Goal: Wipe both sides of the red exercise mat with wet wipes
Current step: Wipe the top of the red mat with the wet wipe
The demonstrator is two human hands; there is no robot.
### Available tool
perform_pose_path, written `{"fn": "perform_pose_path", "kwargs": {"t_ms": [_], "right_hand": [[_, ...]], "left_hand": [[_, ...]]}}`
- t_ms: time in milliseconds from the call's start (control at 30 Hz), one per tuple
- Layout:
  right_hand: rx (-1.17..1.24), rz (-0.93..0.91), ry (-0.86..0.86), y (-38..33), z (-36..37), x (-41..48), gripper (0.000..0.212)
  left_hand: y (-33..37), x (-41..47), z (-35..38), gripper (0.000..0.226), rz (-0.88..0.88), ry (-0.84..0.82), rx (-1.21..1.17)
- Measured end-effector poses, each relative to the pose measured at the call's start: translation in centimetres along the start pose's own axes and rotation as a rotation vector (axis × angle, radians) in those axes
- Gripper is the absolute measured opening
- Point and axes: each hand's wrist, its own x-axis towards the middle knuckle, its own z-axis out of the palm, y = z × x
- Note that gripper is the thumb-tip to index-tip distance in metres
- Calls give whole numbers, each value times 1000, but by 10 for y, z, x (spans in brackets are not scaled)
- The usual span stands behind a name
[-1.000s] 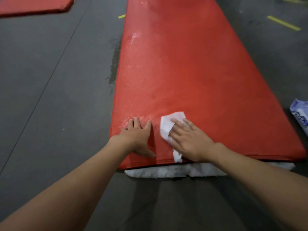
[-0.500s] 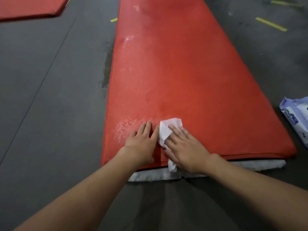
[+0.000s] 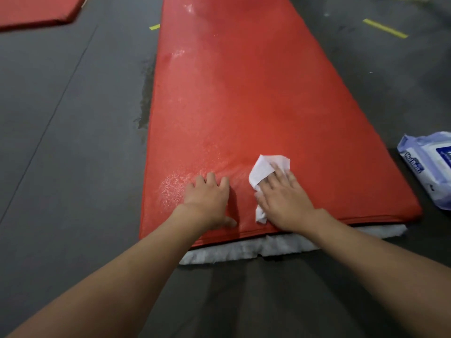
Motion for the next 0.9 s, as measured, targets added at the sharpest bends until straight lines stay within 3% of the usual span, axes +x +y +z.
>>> {"fn": "perform_pose_path", "kwargs": {"t_ms": [133, 200, 267, 400, 433, 567, 733, 833, 900], "right_hand": [[-24, -315, -39, -4, 4, -19, 57], [22, -143, -34, 13, -5, -7, 66], [18, 28, -15, 9, -4, -6, 60], [-2, -303, -27, -4, 3, -28, 49], [-20, -307, -48, 8, 0, -24, 49], [17, 58, -4, 27, -3, -13, 50], [-30, -231, -55, 30, 3, -25, 50], [-9, 53, -19, 50, -3, -14, 61], [5, 75, 26, 34, 0, -18, 67]], "left_hand": [[3, 3, -1, 115, 7, -1, 83], [5, 5, -1, 115, -3, -4, 98], [7, 5, 0, 113, -9, -14, 87], [9, 8, -1, 113, -12, -15, 118], [9, 8, -1, 114, -11, -20, 122], [9, 9, -1, 116, 30, -11, 104], [12, 20, -10, 108, 160, -59, -16], [21, 23, -16, 86, 124, 31, -55], [28, 24, -15, 79, 106, 119, -40]]}}
